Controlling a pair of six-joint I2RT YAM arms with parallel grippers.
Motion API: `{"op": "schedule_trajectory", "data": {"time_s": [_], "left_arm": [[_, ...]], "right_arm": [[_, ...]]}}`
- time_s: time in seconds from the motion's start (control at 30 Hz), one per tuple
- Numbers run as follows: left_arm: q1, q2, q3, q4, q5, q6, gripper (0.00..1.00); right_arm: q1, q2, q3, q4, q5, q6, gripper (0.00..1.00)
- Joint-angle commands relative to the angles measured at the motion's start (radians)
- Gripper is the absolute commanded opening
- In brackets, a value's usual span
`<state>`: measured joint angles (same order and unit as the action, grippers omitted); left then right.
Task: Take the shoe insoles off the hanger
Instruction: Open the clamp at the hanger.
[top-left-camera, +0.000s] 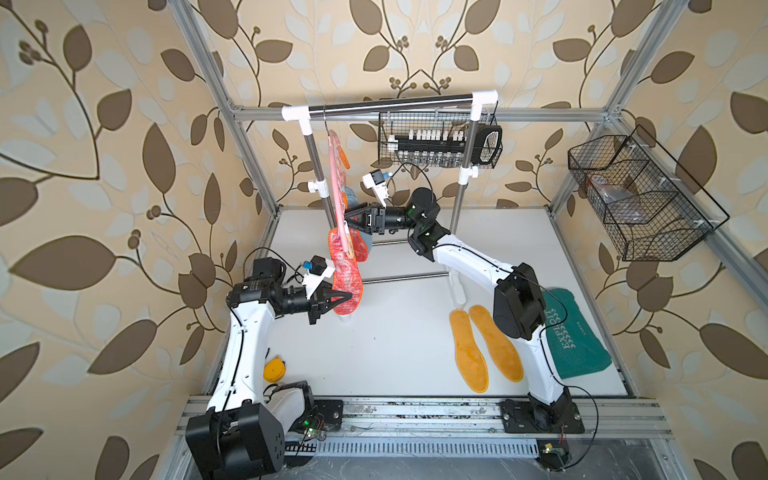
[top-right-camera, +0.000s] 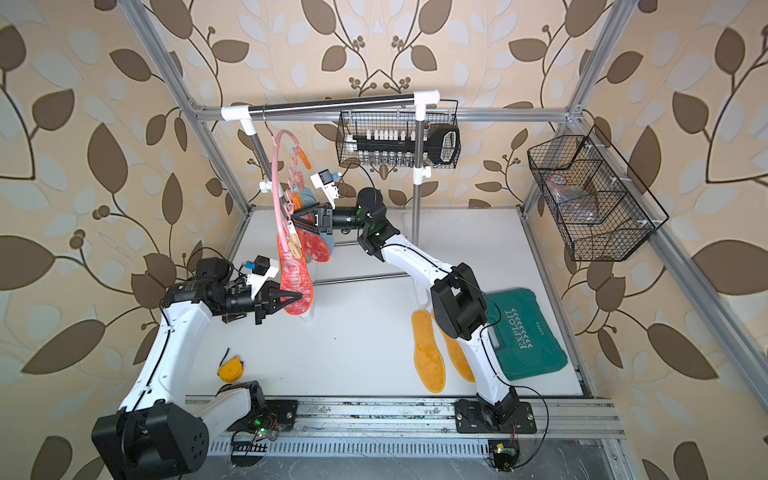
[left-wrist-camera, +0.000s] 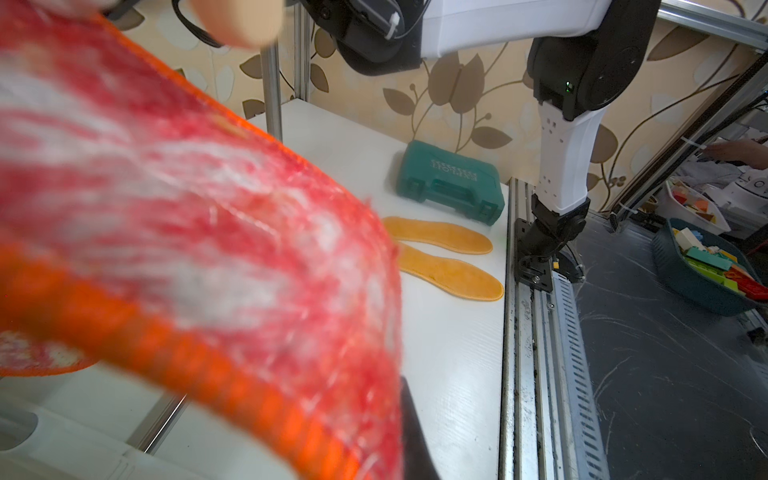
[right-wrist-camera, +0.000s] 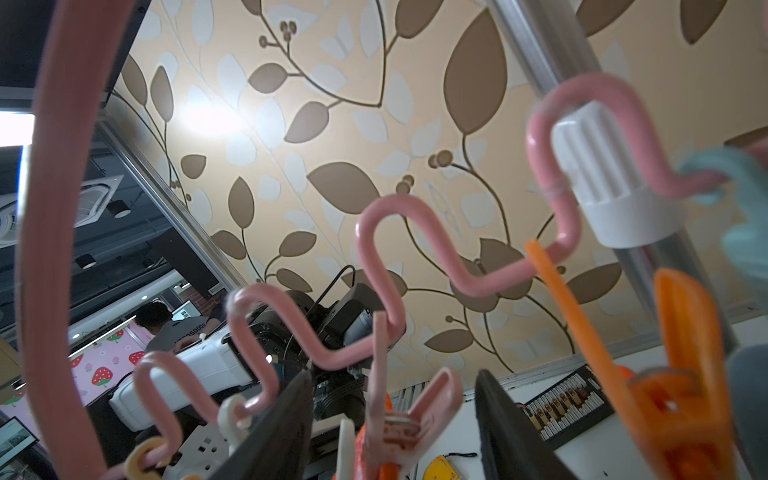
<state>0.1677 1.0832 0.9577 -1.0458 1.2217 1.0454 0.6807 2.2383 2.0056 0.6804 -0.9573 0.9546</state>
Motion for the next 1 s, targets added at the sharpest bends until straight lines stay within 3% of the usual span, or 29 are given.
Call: {"op": "schedule_trajectory", "data": {"time_s": [0.0, 0.43, 0.97], "left_arm": [[-0.013, 0.010, 0.033, -0.011, 0.042, 0.019, 0.00], [-0.014, 0.023, 0.001, -0.014, 0.011, 0.042, 0.00], [-0.014, -0.073, -0.143, -0.007, -0.129, 0.107, 0.00]], "right_arm": [[0.013, 0.029, 0.042, 0.002, 0.000, -0.001, 0.54], [0.013, 0.030, 0.041, -0.015, 0.008, -0.002, 0.30], [0.002, 0.009, -0.008, -0.014, 0.065, 0.004, 0.29]]}}
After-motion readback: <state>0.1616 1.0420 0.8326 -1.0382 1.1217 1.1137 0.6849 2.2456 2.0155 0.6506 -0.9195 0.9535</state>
